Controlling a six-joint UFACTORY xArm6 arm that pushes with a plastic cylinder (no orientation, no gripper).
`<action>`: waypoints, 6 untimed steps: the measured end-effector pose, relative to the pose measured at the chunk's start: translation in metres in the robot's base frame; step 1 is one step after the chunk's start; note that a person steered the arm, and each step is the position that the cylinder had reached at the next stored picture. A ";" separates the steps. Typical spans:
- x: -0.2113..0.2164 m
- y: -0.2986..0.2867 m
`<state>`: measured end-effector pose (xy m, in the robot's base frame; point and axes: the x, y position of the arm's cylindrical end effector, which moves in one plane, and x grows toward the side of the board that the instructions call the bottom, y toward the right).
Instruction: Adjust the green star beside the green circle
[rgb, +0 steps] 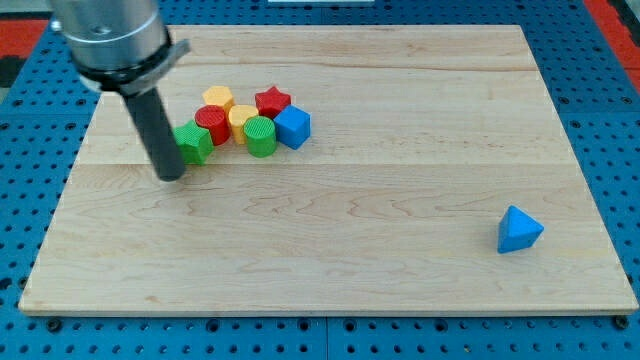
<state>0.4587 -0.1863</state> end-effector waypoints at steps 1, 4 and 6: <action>-0.010 -0.013; 0.009 0.085; 0.037 0.255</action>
